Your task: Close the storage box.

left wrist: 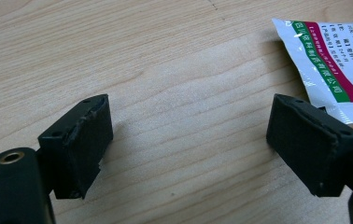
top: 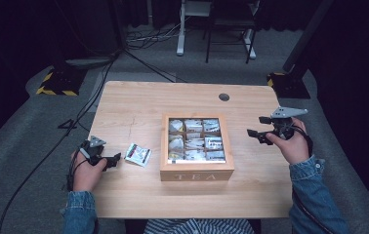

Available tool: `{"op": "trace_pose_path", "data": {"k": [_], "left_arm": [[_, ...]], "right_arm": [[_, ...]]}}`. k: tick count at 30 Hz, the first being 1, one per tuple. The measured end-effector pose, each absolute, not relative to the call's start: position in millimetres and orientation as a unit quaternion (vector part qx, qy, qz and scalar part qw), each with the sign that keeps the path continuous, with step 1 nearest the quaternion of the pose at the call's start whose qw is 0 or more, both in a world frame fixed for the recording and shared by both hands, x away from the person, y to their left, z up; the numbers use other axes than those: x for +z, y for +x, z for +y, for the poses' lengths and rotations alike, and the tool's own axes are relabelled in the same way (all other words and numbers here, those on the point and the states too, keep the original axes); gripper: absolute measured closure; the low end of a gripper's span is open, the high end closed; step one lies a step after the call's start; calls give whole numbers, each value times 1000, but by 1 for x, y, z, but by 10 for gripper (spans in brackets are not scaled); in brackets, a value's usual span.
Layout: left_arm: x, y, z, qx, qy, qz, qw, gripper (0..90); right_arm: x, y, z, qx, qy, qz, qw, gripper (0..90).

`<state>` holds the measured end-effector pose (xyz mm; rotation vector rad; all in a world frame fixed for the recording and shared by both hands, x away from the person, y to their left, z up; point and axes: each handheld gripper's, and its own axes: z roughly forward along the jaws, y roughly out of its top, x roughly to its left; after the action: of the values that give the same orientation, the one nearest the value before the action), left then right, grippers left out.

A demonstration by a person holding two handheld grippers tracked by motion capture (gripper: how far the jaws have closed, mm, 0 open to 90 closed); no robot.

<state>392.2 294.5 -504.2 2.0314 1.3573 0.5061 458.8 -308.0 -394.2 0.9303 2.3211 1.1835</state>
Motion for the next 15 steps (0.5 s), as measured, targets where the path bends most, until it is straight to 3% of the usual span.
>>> {"op": "trace_pose_path", "data": {"k": [15], "left_arm": [[-504,394,295,196,771,517,317,152]], "right_arm": [[-450,489,-342,394,407,808,161,169]]}}
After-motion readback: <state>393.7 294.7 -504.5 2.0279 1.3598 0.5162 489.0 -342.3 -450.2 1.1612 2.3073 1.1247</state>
